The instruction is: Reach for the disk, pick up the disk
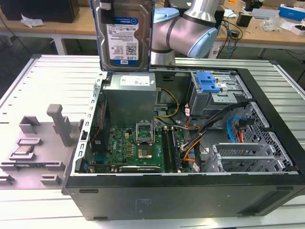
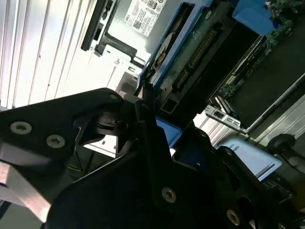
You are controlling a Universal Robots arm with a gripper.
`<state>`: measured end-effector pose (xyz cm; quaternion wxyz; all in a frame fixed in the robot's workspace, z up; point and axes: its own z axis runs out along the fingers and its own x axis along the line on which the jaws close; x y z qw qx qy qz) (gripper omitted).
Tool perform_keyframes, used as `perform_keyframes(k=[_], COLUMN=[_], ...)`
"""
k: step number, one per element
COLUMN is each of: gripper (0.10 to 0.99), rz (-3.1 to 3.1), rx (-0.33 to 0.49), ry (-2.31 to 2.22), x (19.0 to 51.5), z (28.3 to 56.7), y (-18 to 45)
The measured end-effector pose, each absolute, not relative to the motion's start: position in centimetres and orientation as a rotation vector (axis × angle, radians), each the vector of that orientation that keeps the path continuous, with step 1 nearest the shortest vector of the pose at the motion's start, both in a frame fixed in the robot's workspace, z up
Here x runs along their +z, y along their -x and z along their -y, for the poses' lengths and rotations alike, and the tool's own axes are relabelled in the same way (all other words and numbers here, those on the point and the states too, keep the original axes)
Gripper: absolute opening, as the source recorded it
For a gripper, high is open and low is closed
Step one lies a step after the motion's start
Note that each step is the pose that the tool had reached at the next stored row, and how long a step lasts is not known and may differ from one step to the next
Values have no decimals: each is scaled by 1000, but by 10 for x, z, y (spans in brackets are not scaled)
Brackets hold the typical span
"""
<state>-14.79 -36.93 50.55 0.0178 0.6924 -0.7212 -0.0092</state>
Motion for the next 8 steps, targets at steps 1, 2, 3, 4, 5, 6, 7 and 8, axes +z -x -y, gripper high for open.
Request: perform_keyframes(k=[1, 2, 3, 4, 5, 6, 7, 8], gripper=[369, 369, 369, 369, 369, 369, 369, 369], rz=[2240, 2240, 2240, 2240, 2240, 2240, 2240, 2240], rx=[-29, -29, -29, -29, -29, -29, -29, -29], ry=[-2151, -2151, -2151, -2151, -2151, -2151, -2151, -2151], x=[506, 506, 506, 506, 506, 506, 506, 506], z=[369, 369, 369, 369, 369, 369, 369, 369], y=[136, 117, 100, 95, 89, 84, 81, 78])
